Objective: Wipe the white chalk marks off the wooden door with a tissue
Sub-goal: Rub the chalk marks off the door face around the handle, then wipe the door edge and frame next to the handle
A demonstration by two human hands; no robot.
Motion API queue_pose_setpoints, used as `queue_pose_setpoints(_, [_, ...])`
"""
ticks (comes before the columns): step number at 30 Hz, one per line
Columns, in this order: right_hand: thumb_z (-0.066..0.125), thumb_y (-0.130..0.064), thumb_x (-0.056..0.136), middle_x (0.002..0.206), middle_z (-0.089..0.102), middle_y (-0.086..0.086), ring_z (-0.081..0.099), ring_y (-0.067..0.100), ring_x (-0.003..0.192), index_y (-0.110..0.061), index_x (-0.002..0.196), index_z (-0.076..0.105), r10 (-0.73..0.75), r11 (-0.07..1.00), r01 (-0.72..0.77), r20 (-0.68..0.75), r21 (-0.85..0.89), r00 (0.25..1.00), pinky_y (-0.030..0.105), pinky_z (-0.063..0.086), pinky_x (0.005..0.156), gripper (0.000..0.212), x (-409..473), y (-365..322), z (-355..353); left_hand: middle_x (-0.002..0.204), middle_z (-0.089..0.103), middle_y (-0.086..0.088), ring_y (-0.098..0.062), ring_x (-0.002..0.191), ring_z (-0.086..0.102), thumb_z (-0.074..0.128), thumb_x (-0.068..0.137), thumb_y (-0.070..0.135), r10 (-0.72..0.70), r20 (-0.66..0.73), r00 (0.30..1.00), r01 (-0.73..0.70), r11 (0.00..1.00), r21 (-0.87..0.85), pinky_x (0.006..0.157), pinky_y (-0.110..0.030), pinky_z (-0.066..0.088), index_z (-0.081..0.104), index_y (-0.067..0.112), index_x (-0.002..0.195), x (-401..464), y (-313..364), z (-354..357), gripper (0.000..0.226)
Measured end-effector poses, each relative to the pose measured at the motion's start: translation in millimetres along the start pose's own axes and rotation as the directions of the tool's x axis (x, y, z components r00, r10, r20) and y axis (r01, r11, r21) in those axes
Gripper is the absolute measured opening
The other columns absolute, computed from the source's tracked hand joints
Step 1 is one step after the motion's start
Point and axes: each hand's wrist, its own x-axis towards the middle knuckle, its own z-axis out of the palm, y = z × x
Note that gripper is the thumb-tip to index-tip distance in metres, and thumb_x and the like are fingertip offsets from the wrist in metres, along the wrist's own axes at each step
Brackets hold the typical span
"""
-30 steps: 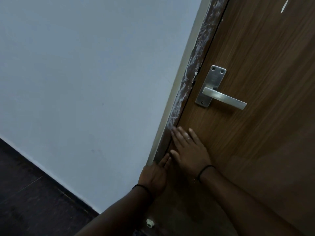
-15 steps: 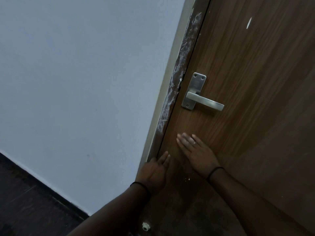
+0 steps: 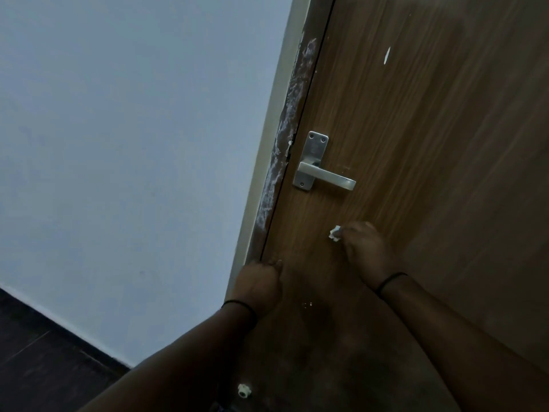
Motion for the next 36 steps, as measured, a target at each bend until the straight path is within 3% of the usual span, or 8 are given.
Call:
queue_pose_setpoints(2, [0.068, 0.0, 0.086, 0.096, 0.07, -0.006, 0.065, 0.009, 0.086, -0.014, 0.093, 0.076, 0.258, 0.923, -0.246, -0.002, 0.296, 0.966, 0.01, 0.045, 0.079, 0.018, 3, -17, -1, 0.094, 0.071, -0.01, -0.028, 0.082, 0.067, 0.046, 0.096, 0.026, -0.066, -0.071, 0.995, 0.052, 0.982, -0.18, 0.071, -0.034, 0.053, 0.067, 0.014, 0.108, -3, 7, -11, 0.027])
queue_pose_setpoints(5, [0.062, -0.001, 0.091, 0.096, 0.072, 0.004, 0.069, 0.013, 0.083, -0.019, 0.089, 0.072, 0.486, 0.562, -0.527, 0.262, 0.637, 0.834, 0.022, 0.056, 0.069, 0.02, 2, -40, 0, 0.09, 0.072, -0.01, -0.025, 0.083, 0.068, 0.048, 0.097, 0.031, -0.129, -0.145, 0.981, 0.054, 0.899, -0.434, 0.076, -0.038, 0.055, 0.071, 0.01, 0.098, -5, 13, -34, 0.031])
queue_pose_setpoints(9, [0.056, 0.004, 0.094, 0.103, 0.069, 0.019, 0.071, 0.022, 0.082, -0.007, 0.095, 0.065, 0.527, 0.267, -0.591, 0.398, 0.761, 0.751, 0.024, 0.059, 0.061, 0.015, 1, -63, -16, 0.089, 0.075, -0.001, -0.014, 0.079, 0.071, 0.065, 0.091, 0.033, -0.155, -0.08, 0.985, 0.042, 0.659, -0.751, 0.083, -0.029, 0.055, 0.056, 0.017, 0.136, -12, 24, -66, 0.048])
queue_pose_setpoints(13, [0.054, 0.009, 0.093, 0.106, 0.067, 0.016, 0.07, 0.022, 0.088, -0.006, 0.093, 0.064, 0.541, 0.145, -0.57, 0.417, 0.809, 0.73, 0.021, 0.06, 0.063, 0.018, 6, -84, -39, 0.087, 0.075, -0.006, -0.023, 0.072, 0.072, 0.069, 0.09, 0.023, -0.121, -0.019, 0.992, 0.037, 0.442, -0.896, 0.064, -0.029, 0.057, 0.06, 0.014, 0.132, -22, 35, -87, 0.044])
queue_pose_setpoints(18, [0.055, 0.006, 0.093, 0.102, 0.071, 0.015, 0.072, 0.021, 0.089, -0.003, 0.093, 0.067, 0.566, 0.176, -0.564, 0.386, 0.807, 0.729, 0.023, 0.06, 0.069, 0.015, 16, -108, -58, 0.076, 0.074, -0.008, -0.019, 0.058, 0.069, 0.074, 0.085, 0.012, -0.302, -0.069, 0.951, 0.028, 0.304, -0.952, 0.048, -0.023, 0.05, 0.074, 0.005, 0.099, -36, 50, -116, 0.015])
queue_pose_setpoints(25, [0.067, -0.004, 0.089, 0.091, 0.071, 0.012, 0.069, 0.017, 0.081, -0.002, 0.089, 0.069, 0.576, 0.268, -0.535, 0.312, 0.801, 0.756, 0.021, 0.058, 0.063, 0.003, 28, -132, -68, 0.064, 0.071, -0.004, -0.017, 0.055, 0.069, 0.077, 0.081, 0.02, -0.413, -0.185, 0.892, -0.004, 0.401, -0.916, 0.062, -0.035, 0.06, 0.075, 0.012, 0.076, -40, 51, -134, 0.01])
queue_pose_setpoints(31, [0.072, 0.007, 0.08, 0.093, 0.071, 0.018, 0.07, 0.029, 0.086, 0.0, 0.096, 0.067, 0.661, 0.346, -0.554, 0.223, 0.757, 0.717, 0.039, 0.059, 0.08, 0.018, 47, -125, -57, 0.077, 0.068, 0.011, 0.006, 0.067, 0.06, 0.065, 0.09, 0.013, -0.358, -0.364, 0.86, -0.128, 0.54, -0.832, 0.06, -0.005, 0.044, 0.077, 0.015, 0.094, -29, 51, -119, 0.013])
queue_pose_setpoints(36, [0.067, -0.001, 0.089, 0.085, 0.073, 0.015, 0.071, 0.018, 0.068, -0.001, 0.086, 0.071, 0.578, 0.288, -0.567, 0.332, 0.772, 0.745, 0.026, 0.06, 0.063, 0.005, 68, -117, -50, 0.089, 0.075, 0.003, -0.006, 0.081, 0.067, 0.061, 0.095, 0.018, -0.395, -0.419, 0.818, -0.168, 0.532, -0.83, 0.073, -0.018, 0.053, 0.077, 0.016, 0.1, -2, 37, -113, 0.017])
